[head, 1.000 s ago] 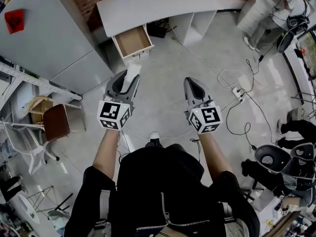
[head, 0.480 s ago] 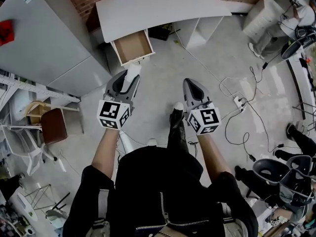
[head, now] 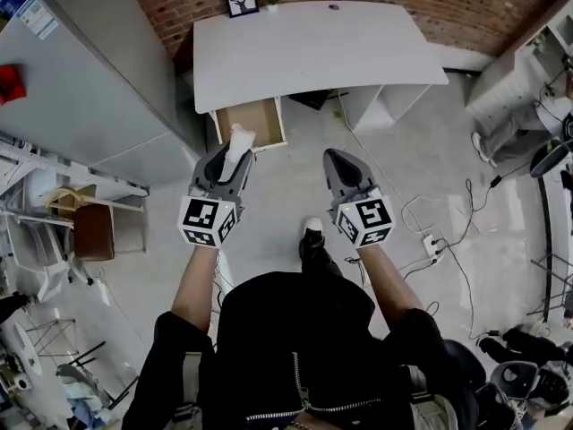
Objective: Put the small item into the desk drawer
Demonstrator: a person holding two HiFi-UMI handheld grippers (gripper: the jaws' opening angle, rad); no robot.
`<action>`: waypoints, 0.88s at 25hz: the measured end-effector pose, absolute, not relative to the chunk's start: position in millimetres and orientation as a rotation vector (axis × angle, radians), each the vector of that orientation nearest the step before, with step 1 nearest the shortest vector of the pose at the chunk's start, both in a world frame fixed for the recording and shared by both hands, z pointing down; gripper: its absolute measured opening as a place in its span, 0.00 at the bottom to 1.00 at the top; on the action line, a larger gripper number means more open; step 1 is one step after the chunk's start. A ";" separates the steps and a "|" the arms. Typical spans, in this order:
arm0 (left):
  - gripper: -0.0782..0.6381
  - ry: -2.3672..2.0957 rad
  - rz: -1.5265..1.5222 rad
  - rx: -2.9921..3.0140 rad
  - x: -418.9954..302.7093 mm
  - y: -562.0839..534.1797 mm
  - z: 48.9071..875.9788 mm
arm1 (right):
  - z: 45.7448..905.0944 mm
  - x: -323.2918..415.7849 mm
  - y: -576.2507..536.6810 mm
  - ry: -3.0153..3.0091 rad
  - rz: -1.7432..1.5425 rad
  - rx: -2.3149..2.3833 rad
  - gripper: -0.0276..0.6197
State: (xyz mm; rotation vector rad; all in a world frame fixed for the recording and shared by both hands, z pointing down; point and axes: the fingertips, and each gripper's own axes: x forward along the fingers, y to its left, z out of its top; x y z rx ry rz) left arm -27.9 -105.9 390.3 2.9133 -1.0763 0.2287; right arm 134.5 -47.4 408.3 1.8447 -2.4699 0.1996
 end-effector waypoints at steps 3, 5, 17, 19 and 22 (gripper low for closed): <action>0.34 -1.155 0.217 2.873 -5.1 -137.3 385.3 | 399.2 158.8 -88.0 -2.519 0.187 1.767 0.05; 0.34 -1.212 0.213 2.845 5.2 -155.3 384.8 | 399.5 168.0 -111.3 -2.556 0.193 1.708 0.05; 0.34 -1.516 0.184 2.674 8.0 -228.4 377.0 | 404.5 174.0 -218.9 -2.728 0.227 1.424 0.05; 0.34 -1.550 0.173 2.653 0.9 -233.2 376.4 | 405.6 166.2 -229.7 -2.745 0.232 1.391 0.05; 0.34 -1.590 0.159 2.631 -10.0 -241.6 375.5 | 405.6 153.9 -244.7 -2.764 0.236 1.351 0.05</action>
